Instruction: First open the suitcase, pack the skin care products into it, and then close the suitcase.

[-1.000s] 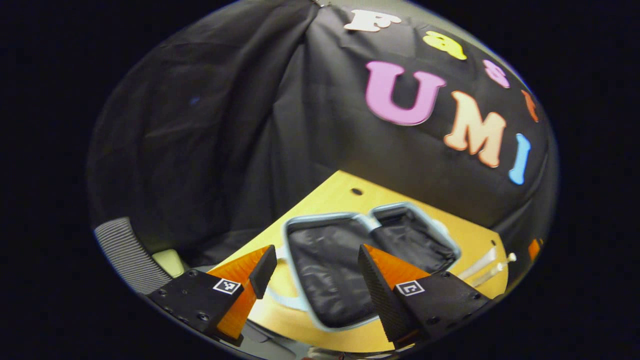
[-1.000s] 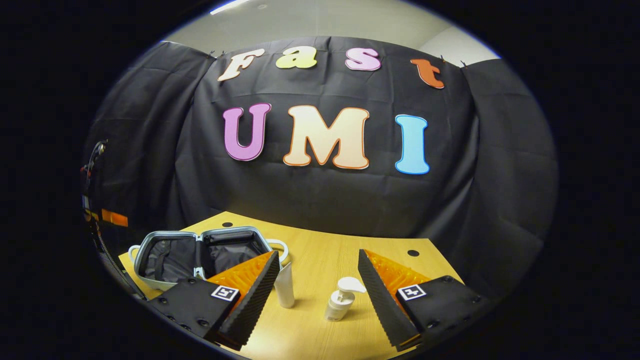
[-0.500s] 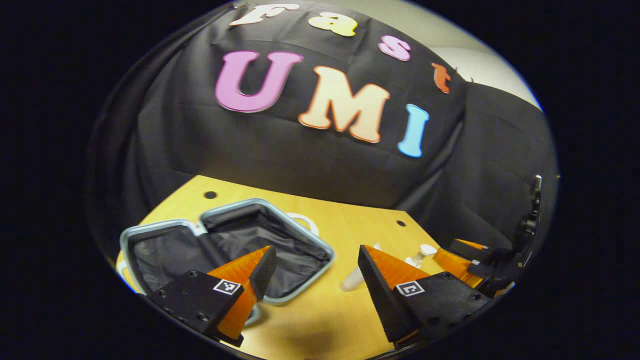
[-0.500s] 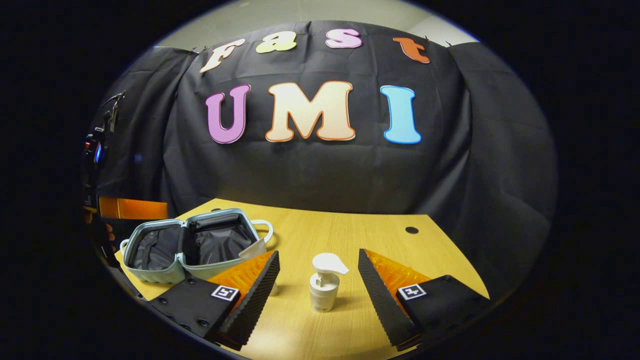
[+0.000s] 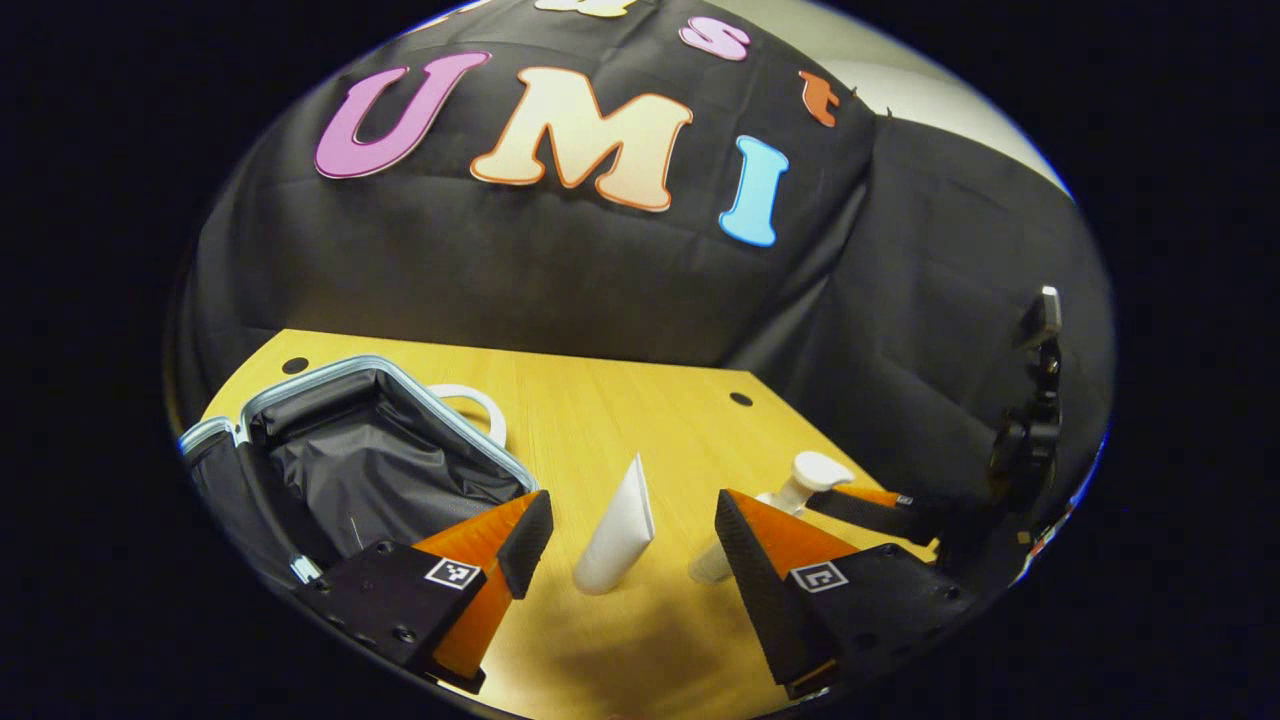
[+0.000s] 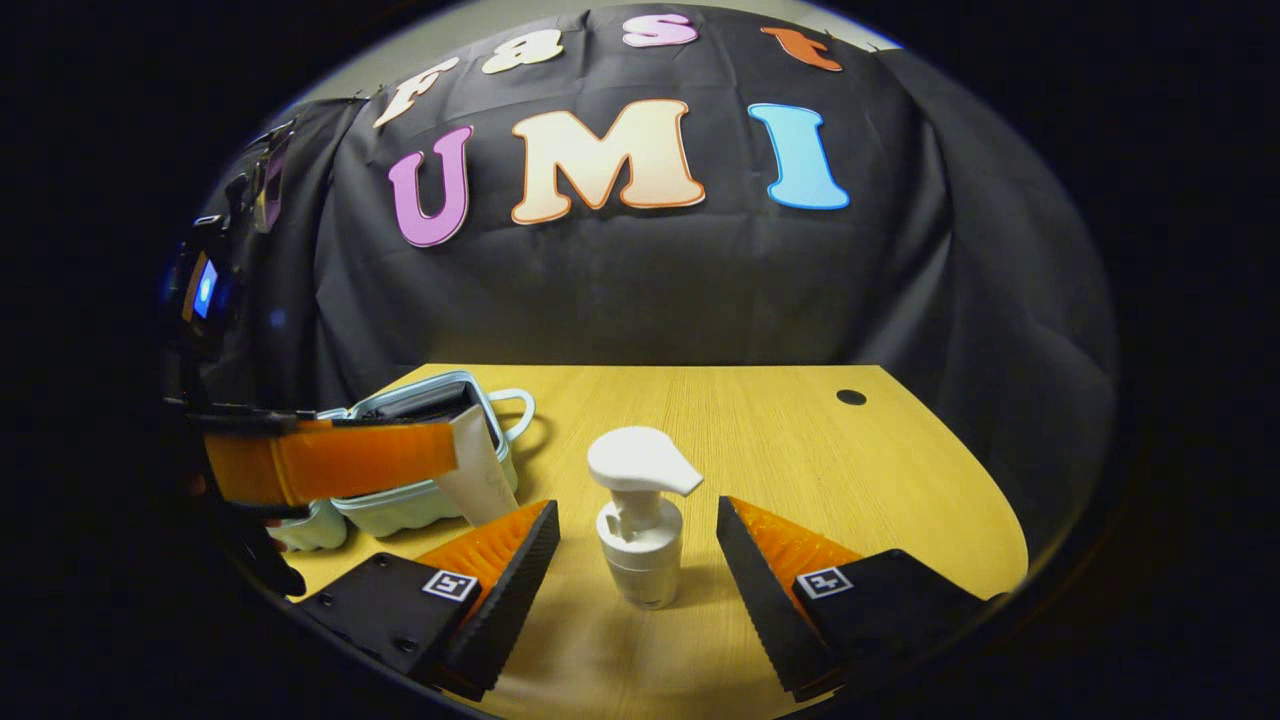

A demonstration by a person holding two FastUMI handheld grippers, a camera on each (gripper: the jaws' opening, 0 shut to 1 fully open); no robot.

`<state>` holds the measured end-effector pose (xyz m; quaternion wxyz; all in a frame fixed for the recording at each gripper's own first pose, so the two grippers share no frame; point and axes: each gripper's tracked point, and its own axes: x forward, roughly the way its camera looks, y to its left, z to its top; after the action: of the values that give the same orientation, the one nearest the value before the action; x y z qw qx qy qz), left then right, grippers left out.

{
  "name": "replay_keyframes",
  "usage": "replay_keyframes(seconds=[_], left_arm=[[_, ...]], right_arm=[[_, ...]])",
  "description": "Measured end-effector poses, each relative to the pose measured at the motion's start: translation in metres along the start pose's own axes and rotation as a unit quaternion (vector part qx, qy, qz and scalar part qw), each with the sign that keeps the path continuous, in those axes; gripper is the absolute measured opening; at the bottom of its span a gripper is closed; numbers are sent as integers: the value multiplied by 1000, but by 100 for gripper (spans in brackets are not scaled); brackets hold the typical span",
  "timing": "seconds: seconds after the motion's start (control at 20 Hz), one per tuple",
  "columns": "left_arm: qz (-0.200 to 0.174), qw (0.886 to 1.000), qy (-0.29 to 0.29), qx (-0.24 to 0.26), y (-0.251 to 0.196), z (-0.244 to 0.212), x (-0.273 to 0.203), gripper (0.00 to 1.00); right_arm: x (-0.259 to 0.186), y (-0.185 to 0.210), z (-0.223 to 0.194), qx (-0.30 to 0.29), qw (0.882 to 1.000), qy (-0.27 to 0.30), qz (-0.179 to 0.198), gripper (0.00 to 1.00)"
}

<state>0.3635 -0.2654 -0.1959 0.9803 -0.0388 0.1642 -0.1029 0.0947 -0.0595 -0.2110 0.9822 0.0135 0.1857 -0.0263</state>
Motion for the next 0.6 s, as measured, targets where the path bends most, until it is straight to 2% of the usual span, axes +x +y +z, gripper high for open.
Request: replay_keyframes(seconds=[0.35,0.4,0.5,0.55,0.6], left_arm=[[-2,999,52,-12,2,-46,41,92],[-1,999,53,-5,3,-49,44,80],[2,998,58,15,6,-55,50,67],[5,998,58,20,6,-54,49,46],[-3,998,57,22,3,-55,54,35]], right_arm=[[5,-1,-18,-16,1000,22,3,99],[4,0,-20,-18,1000,24,3,99],[5,1,-22,-19,999,26,4,99],[5,1,-23,-17,999,27,5,99],[6,2,-23,-16,1000,26,4,99]])
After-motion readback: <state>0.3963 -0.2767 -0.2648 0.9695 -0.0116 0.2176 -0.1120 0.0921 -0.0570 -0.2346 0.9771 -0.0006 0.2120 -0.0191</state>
